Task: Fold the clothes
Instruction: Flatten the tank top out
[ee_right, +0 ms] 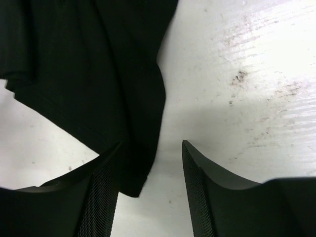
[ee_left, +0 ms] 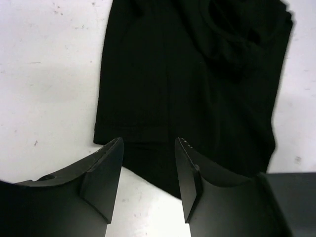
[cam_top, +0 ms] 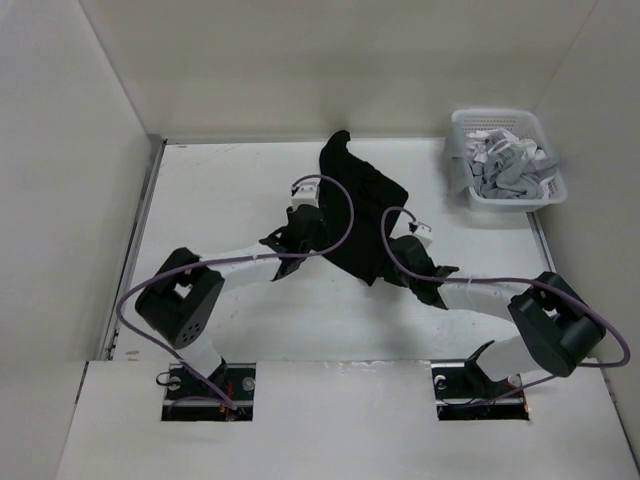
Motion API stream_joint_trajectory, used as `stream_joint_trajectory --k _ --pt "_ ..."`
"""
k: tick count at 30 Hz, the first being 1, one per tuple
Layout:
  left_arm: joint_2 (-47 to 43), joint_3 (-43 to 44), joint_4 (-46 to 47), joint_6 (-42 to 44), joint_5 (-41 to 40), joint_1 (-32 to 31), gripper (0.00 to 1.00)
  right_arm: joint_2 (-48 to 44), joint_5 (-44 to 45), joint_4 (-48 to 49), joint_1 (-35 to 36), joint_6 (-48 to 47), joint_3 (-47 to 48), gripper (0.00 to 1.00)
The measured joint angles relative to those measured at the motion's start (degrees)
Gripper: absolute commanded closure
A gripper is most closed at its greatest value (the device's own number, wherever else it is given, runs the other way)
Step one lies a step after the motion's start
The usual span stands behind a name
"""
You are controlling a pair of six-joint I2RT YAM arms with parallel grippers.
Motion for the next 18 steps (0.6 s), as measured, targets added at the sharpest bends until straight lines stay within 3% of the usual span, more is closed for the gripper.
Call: stream_joint_trajectory --k 2,5,7,10,12,16,18 --pt "3.69 1.99 -0.2 0.7 -0.66 0.33 0.56 0.48 0.17 0.85 0.44 1.11 0.0 0.48" --pt "8.37 3.54 -1.25 1.42 -1.33 1.05 0.54 2.78 0.04 2.58 1.86 2.51 0.39 0.62" --pt "10.86 4.74 -2.27 1.88 -1.62 1.31 0.53 4.28 -0.28 3.65 2.25 3.41 0.96 0.79" --pt "13.68 7.15 -3.02 2.4 -1.9 1.46 0.53 4.94 -0.2 3.58 2.49 4.44 1.05 0.93" --pt "14.64 8.61 -3.04 2.6 -1.9 1.75 0.62 4.07 0.52 3.1 2.49 4.74 0.98 0.95" --pt "14.86 9.81 -2.6 2.43 -1.9 2.51 0.88 -3.72 2.91 -0.57 1.95 3.98 0.5 0.96" --pt "14.86 9.9 -2.4 1.9 -1.92 3.23 0.92 -8.61 3.78 -2.1 0.94 2.84 0.5 0.96"
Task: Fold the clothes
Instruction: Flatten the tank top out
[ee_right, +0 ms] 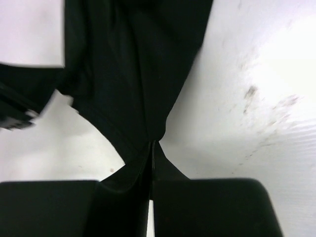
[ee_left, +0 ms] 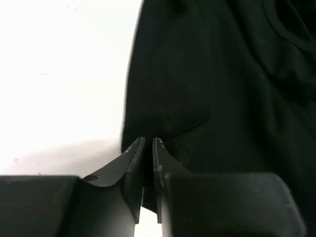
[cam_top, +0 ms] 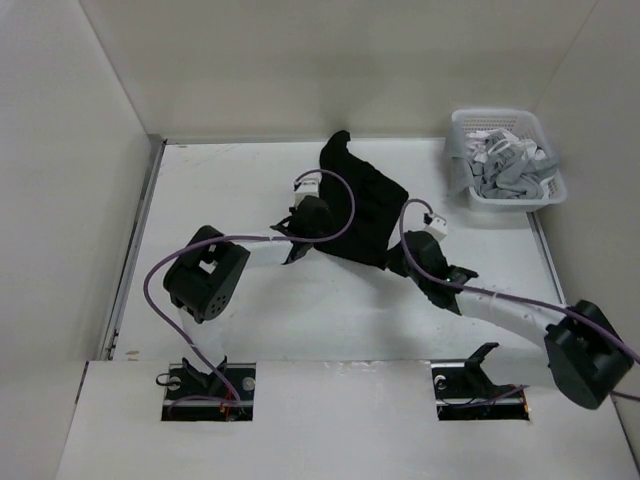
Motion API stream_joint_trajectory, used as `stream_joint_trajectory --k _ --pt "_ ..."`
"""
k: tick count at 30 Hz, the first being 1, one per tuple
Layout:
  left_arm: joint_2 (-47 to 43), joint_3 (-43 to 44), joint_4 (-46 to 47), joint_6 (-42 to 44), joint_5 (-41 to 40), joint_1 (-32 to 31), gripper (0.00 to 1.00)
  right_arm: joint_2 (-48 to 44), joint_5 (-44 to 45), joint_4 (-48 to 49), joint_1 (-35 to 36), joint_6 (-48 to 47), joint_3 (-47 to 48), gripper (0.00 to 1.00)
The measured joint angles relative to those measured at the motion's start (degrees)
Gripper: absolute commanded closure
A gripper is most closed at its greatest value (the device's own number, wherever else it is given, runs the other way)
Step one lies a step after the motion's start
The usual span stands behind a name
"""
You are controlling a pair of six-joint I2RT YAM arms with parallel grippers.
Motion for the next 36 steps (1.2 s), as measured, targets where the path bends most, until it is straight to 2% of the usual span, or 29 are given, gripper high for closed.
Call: stream_joint_trajectory --k 4,9,13,15,16,18,23,26,32,36 --pt "-2.95 -3.61 0.98 -3.37 0.87 2.1 0.93 -8.46 1.2 -2.67 -3.61 -2.32 -0.5 0.98" --pt "-19.98 -17.16 1.53 -9.01 3.72 6.91 0.91 -16.76 1.75 -7.87 -7.52 -4.74 -2.43 0.98" --pt "-36.65 -25.86 1.18 -12.17 4.68 12.02 0.8 -20.85 1.46 -11.34 -7.93 -5.53 -3.17 0.98" --pt "-42.53 -29.07 0.24 -13.51 4.92 14.84 0.7 -21.31 0.98 -11.91 -7.96 -5.46 -4.24 0.99" --pt "-44.35 -30.34 -0.35 -13.97 5.05 16.09 0.62 -21.4 0.76 -12.2 -8.07 -5.4 -5.27 0.99" --pt "-46.88 -33.03 -2.21 -15.06 5.62 18.75 0.55 -21.4 0.31 -13.18 -8.55 -5.18 -7.39 0.98" --pt "-48.09 -36.46 -7.43 -16.65 7.32 21.88 0.58 -21.11 -1.57 -16.87 -9.33 -4.35 -9.66 0.95" --pt "-46.25 -35.89 -8.0 -15.72 7.69 18.93 0.58 -21.11 -2.05 -17.07 -9.2 -3.67 -9.66 0.93" --pt "-36.33 -29.53 -8.02 -9.81 5.05 2.54 0.51 -21.09 -2.19 -17.03 -9.18 -3.28 -9.7 0.94" --pt "-31.21 -24.13 -8.0 -4.07 1.09 -5.77 0.62 -20.94 -2.38 -16.57 -9.16 -3.28 -10.23 0.94"
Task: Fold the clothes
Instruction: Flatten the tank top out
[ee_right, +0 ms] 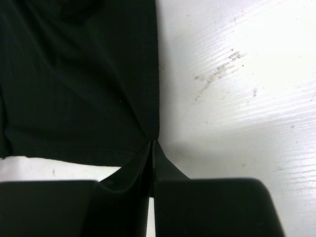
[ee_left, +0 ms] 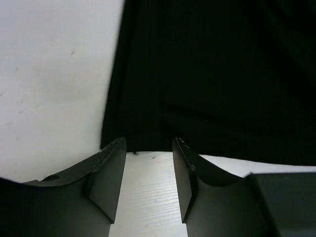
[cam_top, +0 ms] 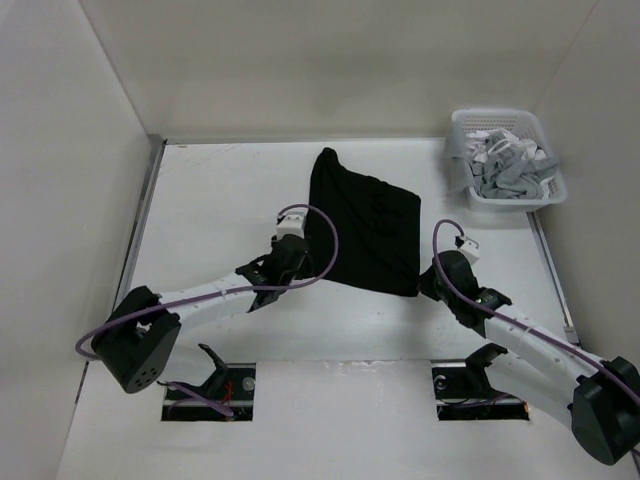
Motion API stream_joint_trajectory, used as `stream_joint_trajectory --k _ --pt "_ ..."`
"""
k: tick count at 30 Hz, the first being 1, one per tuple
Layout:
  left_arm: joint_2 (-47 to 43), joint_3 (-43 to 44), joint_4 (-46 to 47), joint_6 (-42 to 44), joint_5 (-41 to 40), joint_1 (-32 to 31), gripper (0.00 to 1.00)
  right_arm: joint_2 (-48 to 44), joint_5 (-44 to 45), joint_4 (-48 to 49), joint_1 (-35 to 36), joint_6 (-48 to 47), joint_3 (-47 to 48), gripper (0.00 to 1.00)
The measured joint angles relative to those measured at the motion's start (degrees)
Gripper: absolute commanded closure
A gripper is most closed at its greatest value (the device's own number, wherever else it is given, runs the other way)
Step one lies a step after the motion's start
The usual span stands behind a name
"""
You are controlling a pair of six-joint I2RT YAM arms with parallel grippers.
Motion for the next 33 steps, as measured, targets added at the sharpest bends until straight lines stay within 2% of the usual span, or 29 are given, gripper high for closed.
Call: stream_joint_trajectory --k 6,15,23,28,33 --pt "6.34 6.14 -1.16 8.13 -5.14 -7.5 0.69 0.13 -0.24 0.5 0.0 -0.02 -0.33 0.94" --pt "17.53 10.43 -5.2 13.38 -10.84 -8.61 0.71 0.13 -1.64 2.71 0.07 -0.02 -1.77 0.94" --pt "17.77 10.93 -6.19 13.97 -13.11 -8.48 0.76 -0.26 -2.19 3.1 0.11 -0.02 -1.81 0.94" --pt "17.77 10.93 -6.47 13.77 -13.77 -7.78 0.94 -0.26 -2.4 3.23 0.11 -0.02 -1.84 0.94" --pt "14.82 10.58 -8.17 11.39 -13.46 -5.2 0.98 -1.31 -2.56 3.21 0.04 -0.04 -2.08 0.98"
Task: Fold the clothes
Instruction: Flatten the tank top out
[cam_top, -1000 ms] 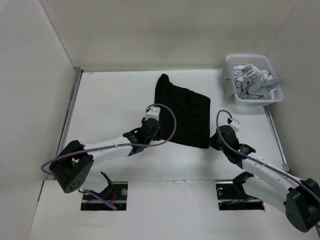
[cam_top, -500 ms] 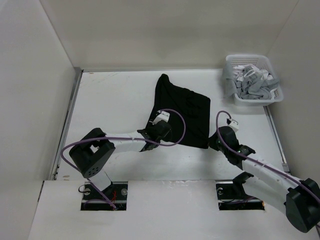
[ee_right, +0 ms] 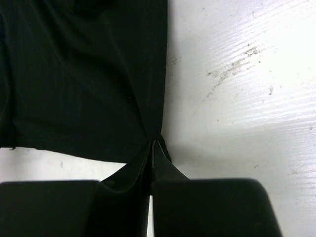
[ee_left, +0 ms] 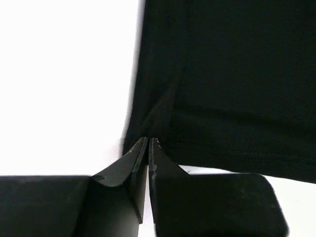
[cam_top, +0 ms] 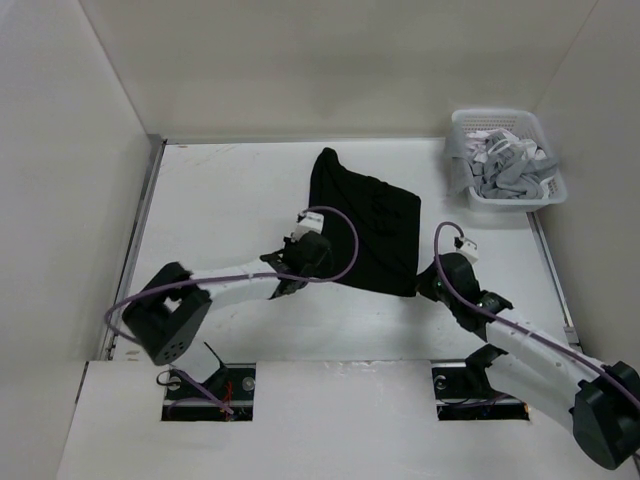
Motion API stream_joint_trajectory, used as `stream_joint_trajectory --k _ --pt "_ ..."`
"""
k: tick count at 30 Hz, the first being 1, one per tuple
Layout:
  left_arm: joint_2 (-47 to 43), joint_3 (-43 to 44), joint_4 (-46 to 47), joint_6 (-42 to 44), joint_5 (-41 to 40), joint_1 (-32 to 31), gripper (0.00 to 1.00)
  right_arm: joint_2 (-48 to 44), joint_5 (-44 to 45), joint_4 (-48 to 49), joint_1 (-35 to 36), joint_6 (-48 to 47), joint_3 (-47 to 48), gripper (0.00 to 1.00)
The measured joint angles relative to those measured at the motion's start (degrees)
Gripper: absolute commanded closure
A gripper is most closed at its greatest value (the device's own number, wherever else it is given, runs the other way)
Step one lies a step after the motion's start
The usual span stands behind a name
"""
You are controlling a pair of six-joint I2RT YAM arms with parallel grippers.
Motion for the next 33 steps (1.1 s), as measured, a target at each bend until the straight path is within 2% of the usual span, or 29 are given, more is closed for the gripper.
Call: stream_joint_trajectory --k 8,13,15,17,18,19,23,27,33 --pt "-30.47 0.94 -0.74 -7.96 8.26 11.89 0.98 -4.02 0.04 -1.01 -0.22 -1.29 1.99 0.99" --pt "-38.6 0.07 -0.09 -12.2 11.78 16.5 0.98 -4.5 0.15 -1.64 0.04 -1.62 4.61 0.97" --pt "-39.78 -2.58 -0.2 -13.84 13.27 18.08 0.97 -3.85 0.35 -2.45 1.05 -0.74 4.35 0.86" --pt "-40.19 -6.62 -0.61 -15.47 15.08 19.89 0.97 -3.74 0.37 -3.06 2.05 0.39 3.19 0.65" --pt "-40.41 -9.01 -1.07 -16.37 16.06 20.85 0.96 -3.85 0.35 -3.5 2.36 1.09 2.49 0.58" --pt "-40.76 -11.5 -1.36 -17.35 17.25 21.86 0.96 -4.07 0.39 -4.15 2.45 1.53 1.79 0.53" --pt "-43.43 -20.28 -2.32 -21.09 21.42 26.23 0.96 -5.51 0.72 -7.5 2.86 2.36 1.07 0.45" --pt "-45.64 -24.02 -2.16 -23.56 25.03 30.69 0.96 -4.28 0.63 -8.28 5.62 2.82 1.2 0.47" --pt "-47.17 -24.61 -0.52 -24.74 27.93 34.73 0.96 3.28 0.81 -10.36 11.85 4.74 2.6 0.56"
